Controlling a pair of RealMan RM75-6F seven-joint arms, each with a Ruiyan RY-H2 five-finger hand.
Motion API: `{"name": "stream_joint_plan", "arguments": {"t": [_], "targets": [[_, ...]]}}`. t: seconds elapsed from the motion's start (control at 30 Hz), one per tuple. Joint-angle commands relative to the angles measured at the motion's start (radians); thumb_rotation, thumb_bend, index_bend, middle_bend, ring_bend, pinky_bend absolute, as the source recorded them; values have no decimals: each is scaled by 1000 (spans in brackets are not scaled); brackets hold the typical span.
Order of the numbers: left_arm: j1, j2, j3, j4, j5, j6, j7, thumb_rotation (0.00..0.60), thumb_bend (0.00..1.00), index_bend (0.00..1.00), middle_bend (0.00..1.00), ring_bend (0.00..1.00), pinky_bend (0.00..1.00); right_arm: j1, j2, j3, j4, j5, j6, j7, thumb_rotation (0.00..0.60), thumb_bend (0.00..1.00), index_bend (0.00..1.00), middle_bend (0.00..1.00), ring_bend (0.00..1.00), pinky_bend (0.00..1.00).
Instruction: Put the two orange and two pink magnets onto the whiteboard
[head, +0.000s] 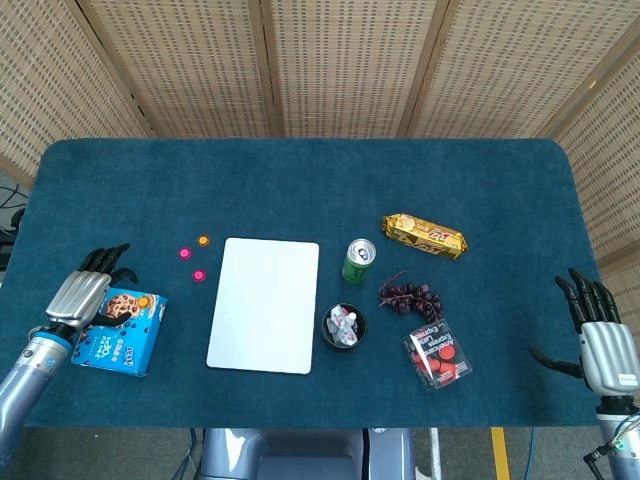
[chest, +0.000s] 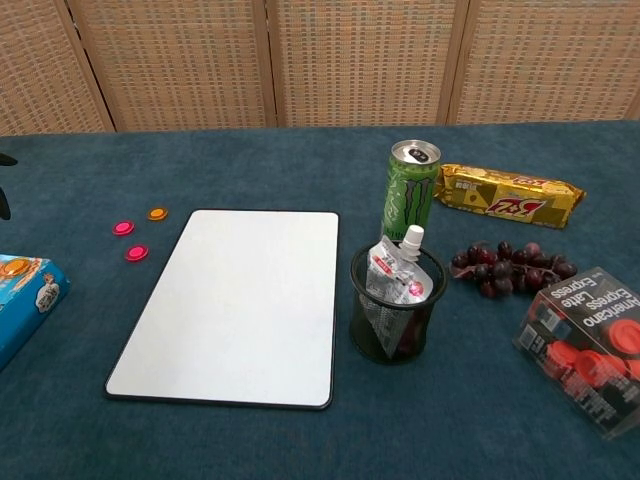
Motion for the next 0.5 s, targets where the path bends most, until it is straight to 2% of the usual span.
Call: {"name": "stream_joint_plan", "arguments": {"t": [0.03,0.5], "targets": [[0,-9,3,18,-9,-7,-1,600,281,388,0,0,0,0,1,0,0,0,-1,0,600,131,0,0,0,0],[-34,-63,-4,63,-55,-80,15,600,313,395,0,0,0,0,1,1,-3,2,-1,1,600,131,0,0,0,0]]}}
